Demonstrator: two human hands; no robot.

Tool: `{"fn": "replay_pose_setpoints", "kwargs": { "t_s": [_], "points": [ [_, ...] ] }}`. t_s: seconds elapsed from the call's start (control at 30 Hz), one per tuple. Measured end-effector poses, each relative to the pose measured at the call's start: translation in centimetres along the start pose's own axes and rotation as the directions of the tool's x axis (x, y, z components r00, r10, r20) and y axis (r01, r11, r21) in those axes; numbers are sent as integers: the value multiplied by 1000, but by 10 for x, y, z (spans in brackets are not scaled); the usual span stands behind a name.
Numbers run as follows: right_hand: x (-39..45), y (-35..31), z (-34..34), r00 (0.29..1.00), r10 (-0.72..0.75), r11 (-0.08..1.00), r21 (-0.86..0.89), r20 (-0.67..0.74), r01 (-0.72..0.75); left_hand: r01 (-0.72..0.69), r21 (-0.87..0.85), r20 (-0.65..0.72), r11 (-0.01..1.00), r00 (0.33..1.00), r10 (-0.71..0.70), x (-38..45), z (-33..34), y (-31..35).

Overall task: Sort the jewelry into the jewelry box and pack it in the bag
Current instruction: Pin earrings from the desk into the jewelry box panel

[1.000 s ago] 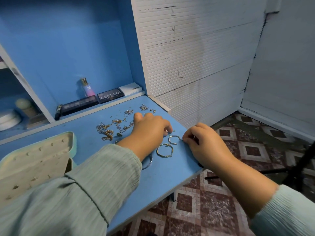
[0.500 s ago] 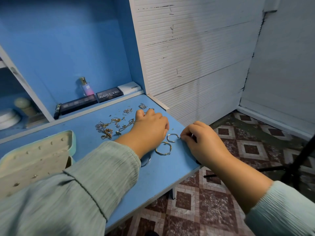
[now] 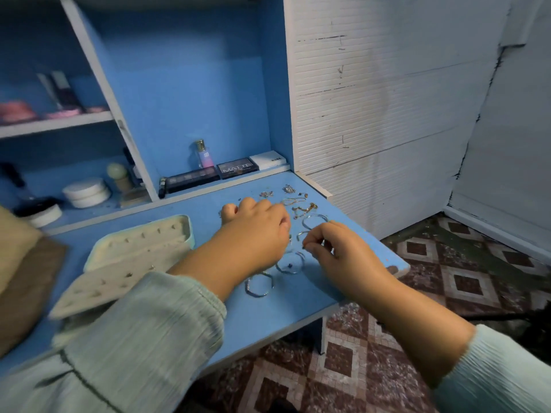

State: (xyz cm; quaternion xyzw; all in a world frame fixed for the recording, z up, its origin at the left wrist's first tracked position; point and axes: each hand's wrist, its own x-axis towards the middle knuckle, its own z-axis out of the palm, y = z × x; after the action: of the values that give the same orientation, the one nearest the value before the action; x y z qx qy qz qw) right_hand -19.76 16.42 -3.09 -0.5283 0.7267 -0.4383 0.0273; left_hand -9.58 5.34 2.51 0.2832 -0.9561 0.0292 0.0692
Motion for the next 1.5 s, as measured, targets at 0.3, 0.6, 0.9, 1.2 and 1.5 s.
{"fn": "replay_pose_setpoints", "kwargs": {
  "t_s": [0.3, 0.6, 0.9, 1.2, 1.5],
  "points": [
    [-6, -69, 53, 982, -31, 970, 243, 187, -16, 164, -48, -15, 985, 986, -165, -70, -30, -65],
    [-2, -90, 87, 970, -48, 946, 323, 237, -32, 332, -147, -50, 932, 938, -343, -96, -40, -106],
    [18, -101, 98, 985, -62, 891, 453, 160, -17, 329, -270, -164, 905, 910, -380, -94, -46, -123],
    [65, -110, 113, 996, -32, 832, 554, 79, -18, 268, -517, -214, 813, 879, -426, -56, -47, -159],
    [89, -100, 135, 996, 87, 872, 482, 24, -88, 221, -533, -210, 817, 901, -381, -40, -44, -179]
  ]
}}
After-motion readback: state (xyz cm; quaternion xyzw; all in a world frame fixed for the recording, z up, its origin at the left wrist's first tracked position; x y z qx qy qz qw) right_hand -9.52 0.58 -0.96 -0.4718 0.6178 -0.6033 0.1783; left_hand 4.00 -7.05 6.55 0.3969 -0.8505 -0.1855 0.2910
